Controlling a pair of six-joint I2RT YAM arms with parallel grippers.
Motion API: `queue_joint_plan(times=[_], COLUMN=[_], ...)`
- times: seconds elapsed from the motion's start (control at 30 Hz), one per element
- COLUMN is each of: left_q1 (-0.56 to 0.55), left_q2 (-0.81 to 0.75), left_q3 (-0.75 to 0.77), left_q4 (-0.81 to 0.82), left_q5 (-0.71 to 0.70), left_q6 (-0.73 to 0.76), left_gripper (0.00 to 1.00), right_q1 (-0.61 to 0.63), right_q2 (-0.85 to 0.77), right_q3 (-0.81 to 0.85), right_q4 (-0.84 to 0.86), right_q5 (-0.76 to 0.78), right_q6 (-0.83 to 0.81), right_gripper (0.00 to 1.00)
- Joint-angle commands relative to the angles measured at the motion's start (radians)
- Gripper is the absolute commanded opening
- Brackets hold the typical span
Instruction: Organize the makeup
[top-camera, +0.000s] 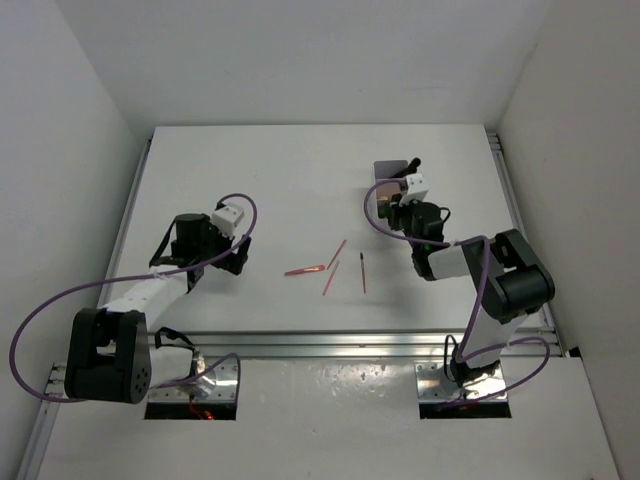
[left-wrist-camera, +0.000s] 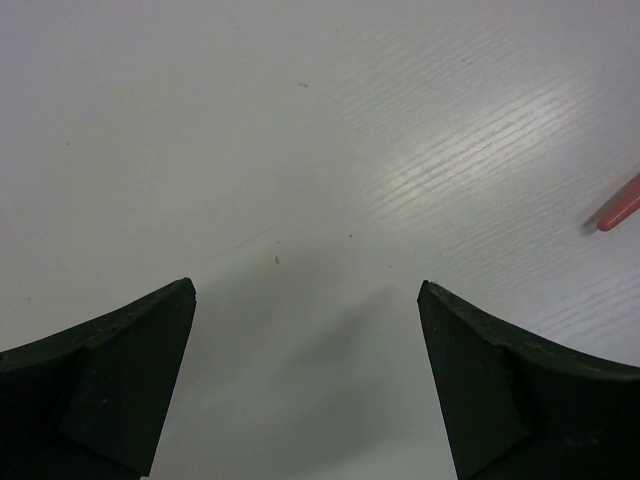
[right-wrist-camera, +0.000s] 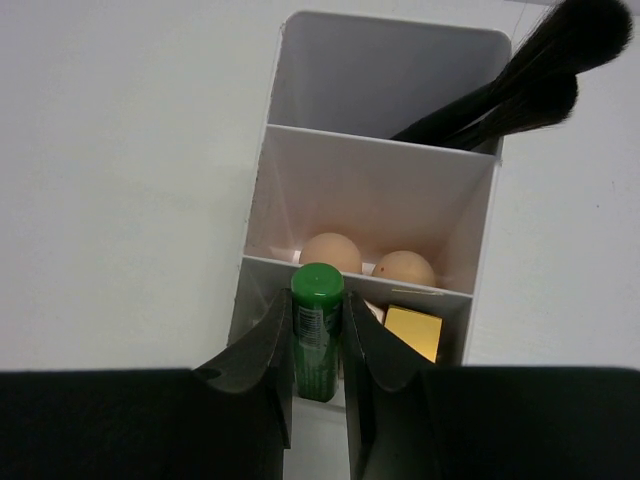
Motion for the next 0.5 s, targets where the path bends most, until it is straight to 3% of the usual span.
queue_joint_plan(times=[0.0, 0.03, 0.2, 0.27, 0.4, 0.47], left_q1=[-0.005, -0.005, -0.005, -0.005, -0.005, -0.014], left_q2=[0.002, 0.002, 0.002, 0.002, 0.011, 0.025], left_q3=[0.042, 0.042, 0.042, 0.042, 0.056, 0.077], left_q4=[-0.007, -0.007, -0.007, -0.007, -0.007, -0.042], left_q5=[0.004, 0.004, 0.004, 0.016, 0.048, 0.065], left_q6=[0.016, 0.016, 0.016, 0.026, 0.114, 0.185], left_gripper=[1.00, 1.00, 1.00, 1.00, 1.00, 1.00], right_q1=[-0.003, -0.003, -0.003, -0.003, 0.000, -0.003], right_q2=[0.007, 0.006, -0.045, -0.071, -0.140, -0.178], right_q3=[-0.027, -0.030, -0.039, -0.028, -0.021, -0.039], right_q4=[0.157, 0.154, 0.133, 0.099, 0.055, 0.053], right_q5=[-0.022, -0.024, -0.027, -0.038, -0.033, -0.029], right_q6=[-0.001, 0.001, -0.001, -0.015, -0.032, -0.045], right_gripper=[0.00, 0.03, 0.37, 0.42, 0.67, 0.71])
